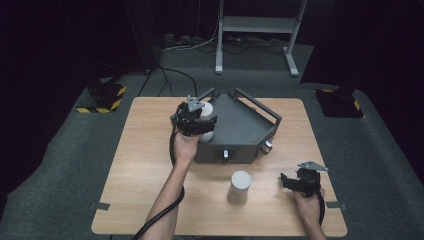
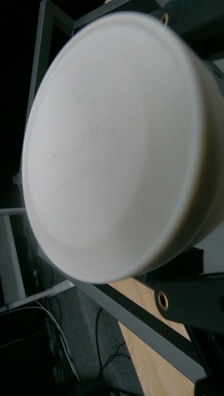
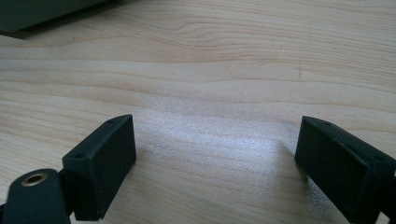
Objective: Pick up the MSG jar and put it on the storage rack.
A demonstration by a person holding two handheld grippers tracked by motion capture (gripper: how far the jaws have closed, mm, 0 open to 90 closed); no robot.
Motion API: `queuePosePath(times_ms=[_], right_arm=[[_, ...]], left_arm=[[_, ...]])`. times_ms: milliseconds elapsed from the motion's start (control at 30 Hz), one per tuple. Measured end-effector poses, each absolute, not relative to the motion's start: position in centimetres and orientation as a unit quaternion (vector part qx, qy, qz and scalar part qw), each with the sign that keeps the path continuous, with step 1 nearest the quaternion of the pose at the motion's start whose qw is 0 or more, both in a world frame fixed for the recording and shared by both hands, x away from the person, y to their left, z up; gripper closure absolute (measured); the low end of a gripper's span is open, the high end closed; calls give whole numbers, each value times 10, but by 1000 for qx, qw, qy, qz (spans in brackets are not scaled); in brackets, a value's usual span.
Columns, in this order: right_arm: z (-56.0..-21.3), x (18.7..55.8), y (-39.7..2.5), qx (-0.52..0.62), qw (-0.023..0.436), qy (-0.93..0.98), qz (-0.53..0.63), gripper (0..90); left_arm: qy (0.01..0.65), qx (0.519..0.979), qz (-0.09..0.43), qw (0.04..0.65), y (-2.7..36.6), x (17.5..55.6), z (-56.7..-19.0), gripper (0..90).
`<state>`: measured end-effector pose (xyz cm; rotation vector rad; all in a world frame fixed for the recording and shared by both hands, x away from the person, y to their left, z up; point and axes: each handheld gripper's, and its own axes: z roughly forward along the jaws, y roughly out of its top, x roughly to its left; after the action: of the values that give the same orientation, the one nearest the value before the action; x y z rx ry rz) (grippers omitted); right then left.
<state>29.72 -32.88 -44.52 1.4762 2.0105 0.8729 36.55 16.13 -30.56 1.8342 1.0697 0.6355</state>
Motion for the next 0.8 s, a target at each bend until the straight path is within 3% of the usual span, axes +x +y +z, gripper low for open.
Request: queuePosePath(times_ms=[633,800], right_arm=[[-445,297,-329,541,247,737,320,118],[-445,297,-329,541,247,737,320,118]], left_arm=[[430,737,263,451,161,363,-310,343],[426,733,263,460,165,360,-310,225]])
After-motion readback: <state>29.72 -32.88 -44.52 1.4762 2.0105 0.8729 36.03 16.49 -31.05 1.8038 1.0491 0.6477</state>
